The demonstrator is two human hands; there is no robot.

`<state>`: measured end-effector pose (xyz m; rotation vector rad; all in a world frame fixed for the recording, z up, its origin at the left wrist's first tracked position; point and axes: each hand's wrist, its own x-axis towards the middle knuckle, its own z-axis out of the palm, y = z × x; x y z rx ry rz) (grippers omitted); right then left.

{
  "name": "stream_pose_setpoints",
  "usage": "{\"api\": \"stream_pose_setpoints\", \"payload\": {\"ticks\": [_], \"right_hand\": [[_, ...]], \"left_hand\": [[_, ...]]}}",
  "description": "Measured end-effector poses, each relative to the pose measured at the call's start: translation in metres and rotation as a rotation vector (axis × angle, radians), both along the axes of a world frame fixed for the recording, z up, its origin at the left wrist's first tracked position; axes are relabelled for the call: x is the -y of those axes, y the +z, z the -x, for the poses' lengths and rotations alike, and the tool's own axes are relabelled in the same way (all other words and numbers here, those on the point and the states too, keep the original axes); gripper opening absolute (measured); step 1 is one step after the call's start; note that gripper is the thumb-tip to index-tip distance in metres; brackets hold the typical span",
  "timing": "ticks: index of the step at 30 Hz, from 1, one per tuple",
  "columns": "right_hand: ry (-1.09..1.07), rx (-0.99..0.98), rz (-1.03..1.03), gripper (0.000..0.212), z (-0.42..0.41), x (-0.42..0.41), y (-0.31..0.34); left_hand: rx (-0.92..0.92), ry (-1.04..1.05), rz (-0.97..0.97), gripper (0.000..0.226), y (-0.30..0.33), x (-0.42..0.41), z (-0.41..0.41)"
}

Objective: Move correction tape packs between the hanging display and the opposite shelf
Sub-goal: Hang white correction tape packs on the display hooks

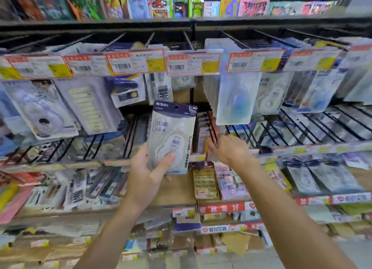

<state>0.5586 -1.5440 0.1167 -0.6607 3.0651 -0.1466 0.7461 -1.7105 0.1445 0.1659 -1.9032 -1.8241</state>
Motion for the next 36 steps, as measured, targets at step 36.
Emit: {"api": "stream_pose_setpoints", "payload": {"ticks": [36], "right_hand": [[-0.007,-0.43,0.216,0.058,-0.003,-0.007,-0.046]], "left_hand": [[-0.108,-0.169,-0.17,0.027,0.042,-0.005,0.094]]}}
